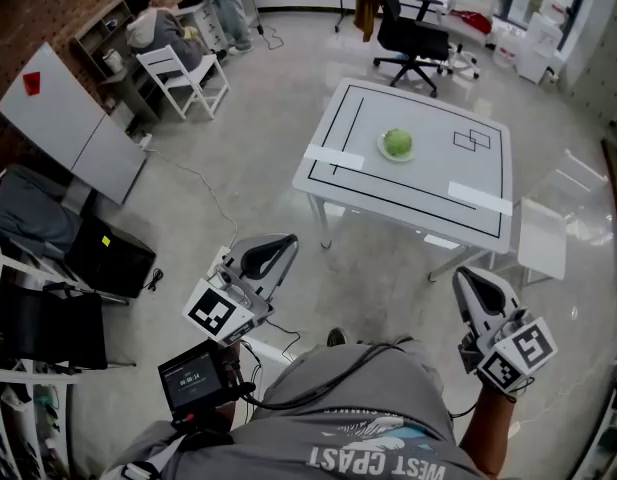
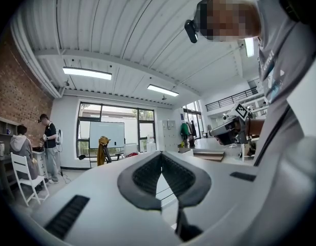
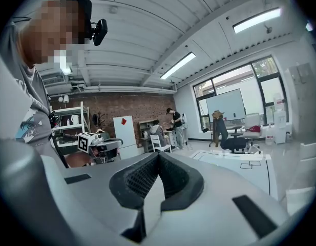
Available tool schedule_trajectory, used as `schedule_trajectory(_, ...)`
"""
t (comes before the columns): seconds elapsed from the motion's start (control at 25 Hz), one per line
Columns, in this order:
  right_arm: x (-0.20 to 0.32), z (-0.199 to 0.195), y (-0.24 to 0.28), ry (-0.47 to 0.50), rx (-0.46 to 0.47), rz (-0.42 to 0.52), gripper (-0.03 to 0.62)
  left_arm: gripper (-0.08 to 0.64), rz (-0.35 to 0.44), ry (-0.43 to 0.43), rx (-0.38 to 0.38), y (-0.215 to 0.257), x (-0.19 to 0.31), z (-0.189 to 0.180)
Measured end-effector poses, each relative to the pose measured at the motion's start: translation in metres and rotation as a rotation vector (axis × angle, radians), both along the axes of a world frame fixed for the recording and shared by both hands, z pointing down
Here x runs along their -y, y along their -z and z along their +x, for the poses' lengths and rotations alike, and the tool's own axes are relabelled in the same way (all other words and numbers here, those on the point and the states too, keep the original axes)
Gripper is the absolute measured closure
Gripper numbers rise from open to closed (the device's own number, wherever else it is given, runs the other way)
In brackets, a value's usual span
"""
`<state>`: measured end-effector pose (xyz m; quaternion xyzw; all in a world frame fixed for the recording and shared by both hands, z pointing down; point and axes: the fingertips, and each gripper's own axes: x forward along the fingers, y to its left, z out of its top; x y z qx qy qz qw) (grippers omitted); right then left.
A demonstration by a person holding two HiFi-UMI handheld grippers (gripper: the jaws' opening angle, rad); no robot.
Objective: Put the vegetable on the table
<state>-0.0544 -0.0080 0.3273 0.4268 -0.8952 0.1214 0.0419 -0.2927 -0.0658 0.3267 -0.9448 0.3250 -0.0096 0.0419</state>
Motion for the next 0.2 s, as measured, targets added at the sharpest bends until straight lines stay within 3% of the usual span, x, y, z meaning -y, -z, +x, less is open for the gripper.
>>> schedule_trajectory(0.2, -0.034, 0.017, 0.002, -0.027, 0.012, 0.001, 0.588, 0.552, 0.031, -0.043, 0.021, 0.004, -0.027, 0.022)
